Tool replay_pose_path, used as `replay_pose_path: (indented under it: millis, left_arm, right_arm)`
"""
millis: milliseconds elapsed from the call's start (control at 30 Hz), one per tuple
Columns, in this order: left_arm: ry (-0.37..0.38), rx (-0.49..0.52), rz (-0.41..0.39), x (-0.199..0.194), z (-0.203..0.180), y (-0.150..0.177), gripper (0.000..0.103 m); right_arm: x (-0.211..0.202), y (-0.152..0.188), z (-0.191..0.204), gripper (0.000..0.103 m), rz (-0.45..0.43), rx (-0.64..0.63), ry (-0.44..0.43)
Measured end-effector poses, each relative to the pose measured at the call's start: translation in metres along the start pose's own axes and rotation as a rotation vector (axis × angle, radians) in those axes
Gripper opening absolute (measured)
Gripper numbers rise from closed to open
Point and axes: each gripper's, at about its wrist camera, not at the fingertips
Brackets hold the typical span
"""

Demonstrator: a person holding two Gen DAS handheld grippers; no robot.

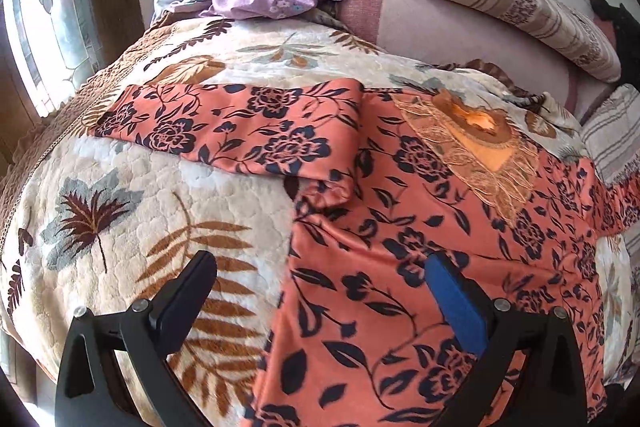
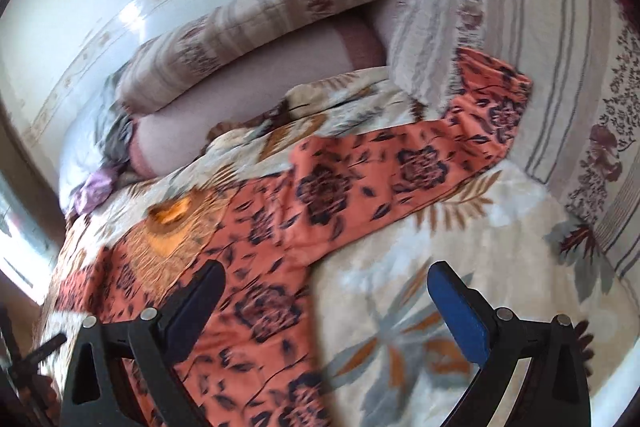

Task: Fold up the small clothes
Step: 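Grasp the sleeve cuff nearest the right tool with the right tool, then fold the held sleeve across the shirt body and open the right tool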

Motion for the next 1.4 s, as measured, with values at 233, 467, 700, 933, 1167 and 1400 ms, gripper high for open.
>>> replay_pose_path:
  millis: [233, 467, 700, 933, 1167, 1400]
  left_arm:
    - [0.003, -0.045, -0.052, 0.024, 0.032, -0.008, 0.103]
    - [0.003, -0.034, -0.064, 0.036, 0.031, -0.013, 0.103]
    - [-0.015, 0.005, -0.078, 0.039, 0.023, -0.015, 0.103]
    - [0.015, -0.032, -0.118, 0.024, 0.031, -0.017, 0.103]
    - [0.081, -0.099, -0.156, 0.005, 0.047, -0.019, 0.103]
    - [0.146, -0.168, -0.178, -0.009, 0.066, -0.018, 0.103]
  right_arm:
    - [0.046, -0.136, -0.062, 0.079, -0.041, -0.131, 0.374]
    - [0.089, -0.197, -0.079, 0.078, 0.092, -0.259, 0.546]
    - [0.126, -0.199, -0.096, 0.014, 0.274, -0.303, 0.631]
    - [0.075, -0.206, -0.057, 0.007, 0.2, -0.22, 0.494]
    - [-0.026, -0.233, 0.083, 0.007, 0.067, -0.227, 0.118]
    - [-0.082, -0.186, 0.256, 0.007, 0.042, -0.334, -0.286]
Point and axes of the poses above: each gripper's, at about its wrist camera, not at the fingertips, and x roughly the way its jaws point, z to its left, y to its underside, and after that the axes turned 4 degrees about z, right-handed
